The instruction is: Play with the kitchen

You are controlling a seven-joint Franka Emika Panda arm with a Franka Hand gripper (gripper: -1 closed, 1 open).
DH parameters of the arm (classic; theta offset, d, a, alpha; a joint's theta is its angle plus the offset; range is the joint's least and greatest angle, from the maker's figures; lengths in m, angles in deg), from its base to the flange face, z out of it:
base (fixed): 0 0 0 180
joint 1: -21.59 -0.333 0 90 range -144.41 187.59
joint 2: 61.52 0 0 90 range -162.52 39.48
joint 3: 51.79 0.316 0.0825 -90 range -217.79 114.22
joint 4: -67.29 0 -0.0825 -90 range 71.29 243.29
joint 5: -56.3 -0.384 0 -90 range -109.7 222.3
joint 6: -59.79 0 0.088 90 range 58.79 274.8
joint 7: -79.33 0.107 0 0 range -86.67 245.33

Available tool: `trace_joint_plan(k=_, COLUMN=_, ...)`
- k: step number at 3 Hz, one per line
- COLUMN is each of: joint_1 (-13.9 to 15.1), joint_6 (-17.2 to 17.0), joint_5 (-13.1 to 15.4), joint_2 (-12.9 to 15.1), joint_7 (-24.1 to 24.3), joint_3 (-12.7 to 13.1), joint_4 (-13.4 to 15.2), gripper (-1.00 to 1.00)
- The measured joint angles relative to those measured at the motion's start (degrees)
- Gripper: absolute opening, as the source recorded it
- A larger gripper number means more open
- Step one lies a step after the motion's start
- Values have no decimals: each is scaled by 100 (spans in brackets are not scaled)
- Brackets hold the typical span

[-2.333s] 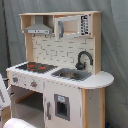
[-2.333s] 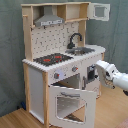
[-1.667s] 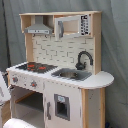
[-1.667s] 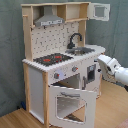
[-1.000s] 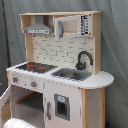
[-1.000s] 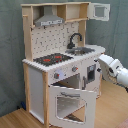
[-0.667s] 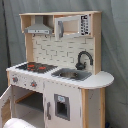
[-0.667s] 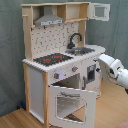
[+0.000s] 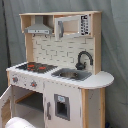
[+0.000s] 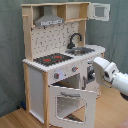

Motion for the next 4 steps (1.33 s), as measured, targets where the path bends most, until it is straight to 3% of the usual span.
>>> trace_joint_plan(k=2, joint_1=710, joint_6=273, joint_5=3, joint_2=-18, joint_7=652, joint_3=240, joint_4=-900, gripper=100)
trace_joint_plan(k=4, joint_1=1220, joint_6=365, joint_5=7, joint_2=-25, joint_7=1633, joint_3=479, joint_4=-1495, gripper=100)
